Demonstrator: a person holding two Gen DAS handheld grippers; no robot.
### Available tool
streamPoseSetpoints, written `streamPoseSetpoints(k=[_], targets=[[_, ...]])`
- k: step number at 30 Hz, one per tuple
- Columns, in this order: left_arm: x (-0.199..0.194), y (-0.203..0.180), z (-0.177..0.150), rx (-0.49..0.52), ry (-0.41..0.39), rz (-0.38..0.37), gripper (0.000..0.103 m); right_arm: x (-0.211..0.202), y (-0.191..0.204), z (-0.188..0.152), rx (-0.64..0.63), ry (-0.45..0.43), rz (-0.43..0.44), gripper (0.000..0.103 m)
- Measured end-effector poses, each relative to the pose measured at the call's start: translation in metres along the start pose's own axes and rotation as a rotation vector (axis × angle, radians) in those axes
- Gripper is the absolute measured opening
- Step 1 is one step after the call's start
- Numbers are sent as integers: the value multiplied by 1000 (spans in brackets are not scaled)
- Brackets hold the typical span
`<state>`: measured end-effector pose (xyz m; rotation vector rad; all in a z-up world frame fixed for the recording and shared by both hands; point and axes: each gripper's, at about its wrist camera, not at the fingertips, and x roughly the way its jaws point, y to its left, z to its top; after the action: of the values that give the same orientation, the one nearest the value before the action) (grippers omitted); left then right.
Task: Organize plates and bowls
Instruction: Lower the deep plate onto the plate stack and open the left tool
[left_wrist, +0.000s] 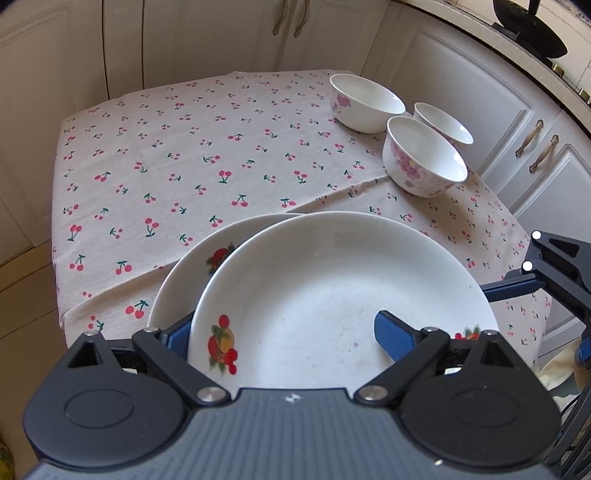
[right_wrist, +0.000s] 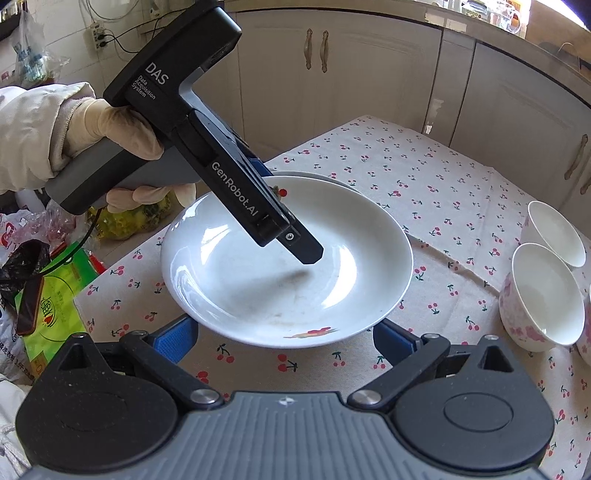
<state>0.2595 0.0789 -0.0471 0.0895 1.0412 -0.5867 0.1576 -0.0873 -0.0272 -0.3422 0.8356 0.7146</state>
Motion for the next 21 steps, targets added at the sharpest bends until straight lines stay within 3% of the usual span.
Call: streamPoseSetpoints(k=[8, 15, 21], targets=[[4, -2, 0, 32, 48, 34, 96, -3, -2, 0, 20, -12, 18, 103], [-7, -2, 2, 60, 34, 43, 96, -11, 1, 3, 1, -67, 11, 103], [-14, -3, 0, 72, 7, 50, 96, -11, 9, 5, -37, -60, -5, 103]])
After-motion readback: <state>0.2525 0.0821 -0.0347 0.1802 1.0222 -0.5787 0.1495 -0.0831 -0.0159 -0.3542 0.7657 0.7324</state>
